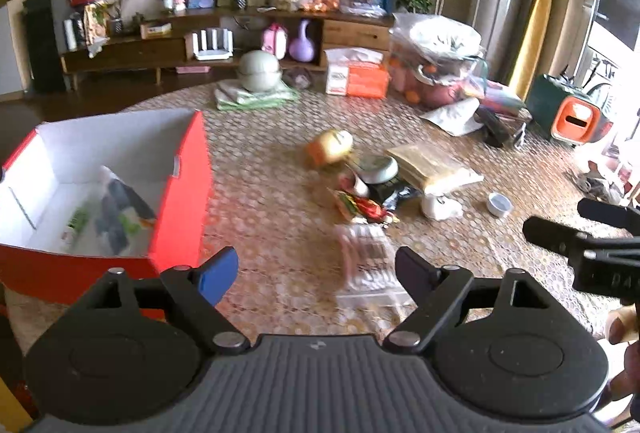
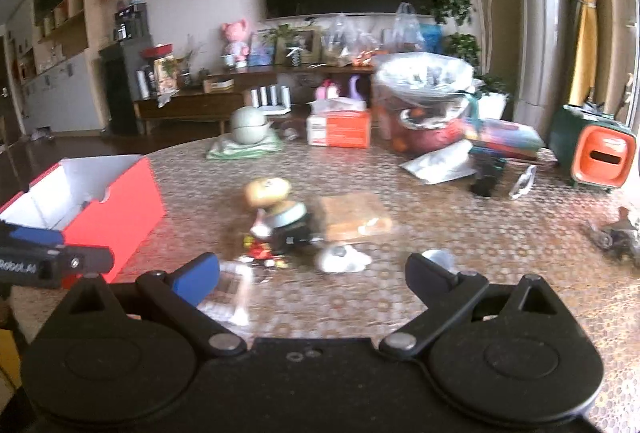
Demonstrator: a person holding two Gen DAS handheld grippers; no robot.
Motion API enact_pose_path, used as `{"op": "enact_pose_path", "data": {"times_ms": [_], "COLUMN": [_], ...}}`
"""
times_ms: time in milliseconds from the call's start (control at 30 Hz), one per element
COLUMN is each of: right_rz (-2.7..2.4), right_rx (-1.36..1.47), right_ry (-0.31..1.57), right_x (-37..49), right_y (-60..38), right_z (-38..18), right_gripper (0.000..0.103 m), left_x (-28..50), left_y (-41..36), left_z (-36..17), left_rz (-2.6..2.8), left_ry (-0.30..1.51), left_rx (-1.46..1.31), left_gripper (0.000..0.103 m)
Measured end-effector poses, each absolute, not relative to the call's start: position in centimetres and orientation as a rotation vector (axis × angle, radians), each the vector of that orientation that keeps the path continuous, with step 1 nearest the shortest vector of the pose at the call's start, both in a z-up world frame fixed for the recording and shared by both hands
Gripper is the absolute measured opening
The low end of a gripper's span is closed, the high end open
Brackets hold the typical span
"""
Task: Organize objects
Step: 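Move left tool toward cotton-swab bag while right tool approaches white cup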
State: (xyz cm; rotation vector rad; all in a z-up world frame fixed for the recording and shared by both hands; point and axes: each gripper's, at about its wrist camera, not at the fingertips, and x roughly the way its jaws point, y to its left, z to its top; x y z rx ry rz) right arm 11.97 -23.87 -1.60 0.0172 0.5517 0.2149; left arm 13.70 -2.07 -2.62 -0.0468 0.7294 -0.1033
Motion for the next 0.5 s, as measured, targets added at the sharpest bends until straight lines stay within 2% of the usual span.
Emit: {"op": "enact_pose_path", "data": {"times_ms": [100, 500], "right_rz": [0.170, 0.133], "right_rx": [-0.002, -0.127], "right_ry": [0.545, 0.602], "right_x": [12.2, 16.1], "right_y": [-25.2, -29.3], "right_z": [-2.1, -4.8], "right_gripper": [0.102, 0.102], "left_x": [14.1, 16.7], "left_y": [-3.1, -6.6], "left_z": [-3.2, -6.0], "left_rz": [-0.116, -0.151], "left_ry": [0.731, 0.713], "left_rx": [-0.052, -0.016], "left_gripper": [0.103, 0.103]}}
